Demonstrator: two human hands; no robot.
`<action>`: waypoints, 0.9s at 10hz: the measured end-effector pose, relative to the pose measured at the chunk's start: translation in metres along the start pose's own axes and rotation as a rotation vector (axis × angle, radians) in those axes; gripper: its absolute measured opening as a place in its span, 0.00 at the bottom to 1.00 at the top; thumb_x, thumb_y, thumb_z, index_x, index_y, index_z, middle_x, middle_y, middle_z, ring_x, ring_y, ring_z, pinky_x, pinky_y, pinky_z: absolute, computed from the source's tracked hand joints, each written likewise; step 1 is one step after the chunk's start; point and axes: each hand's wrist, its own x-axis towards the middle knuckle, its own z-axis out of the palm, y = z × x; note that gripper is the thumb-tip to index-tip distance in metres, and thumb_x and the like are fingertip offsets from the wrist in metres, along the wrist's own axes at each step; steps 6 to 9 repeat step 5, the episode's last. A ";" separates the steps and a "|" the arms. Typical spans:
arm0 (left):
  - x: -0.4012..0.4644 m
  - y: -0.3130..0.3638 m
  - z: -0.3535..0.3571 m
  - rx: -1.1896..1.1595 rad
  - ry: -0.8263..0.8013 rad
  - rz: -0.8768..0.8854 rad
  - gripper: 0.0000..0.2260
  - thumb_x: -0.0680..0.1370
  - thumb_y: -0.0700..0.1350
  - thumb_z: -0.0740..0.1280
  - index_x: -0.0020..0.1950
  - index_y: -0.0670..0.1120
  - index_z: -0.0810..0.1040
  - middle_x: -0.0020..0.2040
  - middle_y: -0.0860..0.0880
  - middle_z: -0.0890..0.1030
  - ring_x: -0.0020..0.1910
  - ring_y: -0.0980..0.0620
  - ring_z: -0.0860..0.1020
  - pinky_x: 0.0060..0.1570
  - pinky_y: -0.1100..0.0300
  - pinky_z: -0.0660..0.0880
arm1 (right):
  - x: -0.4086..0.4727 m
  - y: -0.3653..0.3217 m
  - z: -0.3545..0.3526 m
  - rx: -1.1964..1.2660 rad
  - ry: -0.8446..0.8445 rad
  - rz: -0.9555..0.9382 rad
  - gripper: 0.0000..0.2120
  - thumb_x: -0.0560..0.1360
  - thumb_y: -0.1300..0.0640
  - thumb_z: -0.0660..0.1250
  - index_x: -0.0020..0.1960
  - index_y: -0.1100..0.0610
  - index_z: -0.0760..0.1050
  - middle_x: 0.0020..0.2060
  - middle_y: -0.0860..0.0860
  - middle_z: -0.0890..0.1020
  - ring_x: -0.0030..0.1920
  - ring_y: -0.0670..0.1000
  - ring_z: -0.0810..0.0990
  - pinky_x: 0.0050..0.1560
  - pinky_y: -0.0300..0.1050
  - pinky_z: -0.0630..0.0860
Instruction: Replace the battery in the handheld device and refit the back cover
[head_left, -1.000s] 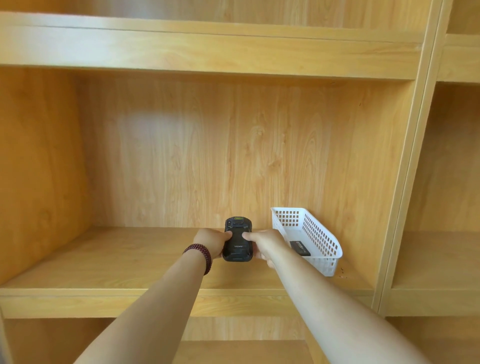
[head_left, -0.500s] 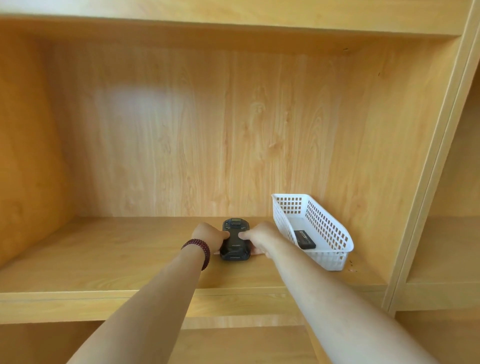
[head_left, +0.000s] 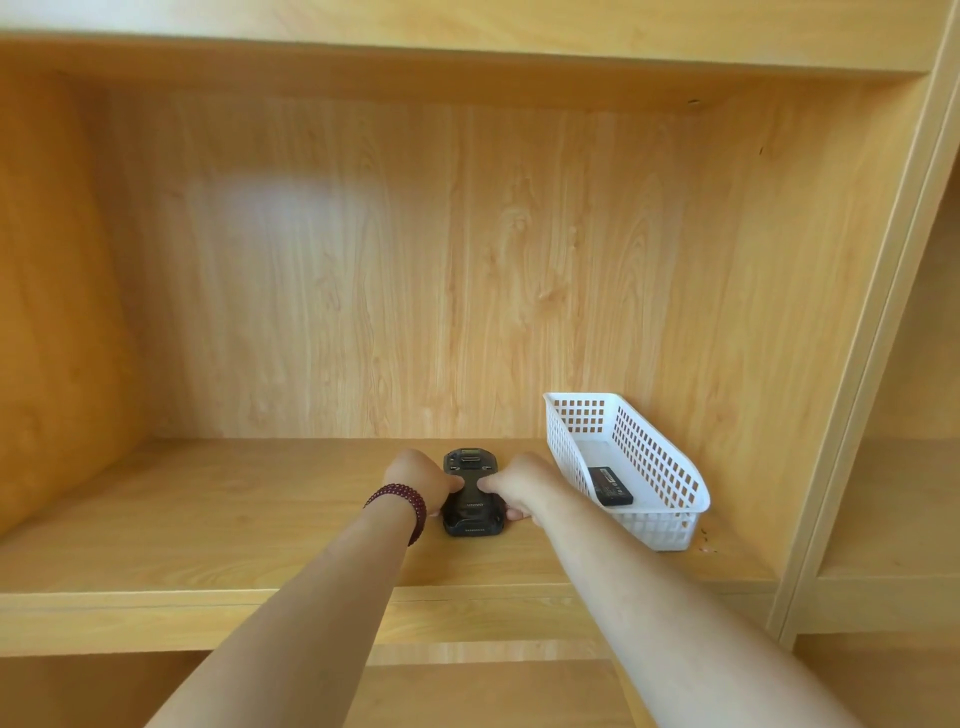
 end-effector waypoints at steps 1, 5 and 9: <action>-0.001 0.000 0.000 0.054 -0.003 -0.011 0.15 0.76 0.53 0.70 0.43 0.41 0.75 0.39 0.44 0.81 0.35 0.49 0.77 0.32 0.61 0.72 | -0.003 0.001 0.000 -0.033 0.000 0.001 0.20 0.75 0.48 0.69 0.59 0.62 0.76 0.50 0.55 0.84 0.36 0.52 0.81 0.37 0.40 0.76; -0.009 -0.003 -0.003 -0.039 0.074 0.108 0.16 0.79 0.57 0.64 0.41 0.45 0.75 0.36 0.48 0.79 0.33 0.51 0.76 0.33 0.62 0.72 | -0.018 -0.005 -0.013 -0.023 0.040 0.001 0.26 0.79 0.42 0.62 0.68 0.60 0.71 0.39 0.52 0.81 0.31 0.48 0.80 0.35 0.40 0.76; -0.009 -0.003 -0.003 -0.039 0.074 0.108 0.16 0.79 0.57 0.64 0.41 0.45 0.75 0.36 0.48 0.79 0.33 0.51 0.76 0.33 0.62 0.72 | -0.018 -0.005 -0.013 -0.023 0.040 0.001 0.26 0.79 0.42 0.62 0.68 0.60 0.71 0.39 0.52 0.81 0.31 0.48 0.80 0.35 0.40 0.76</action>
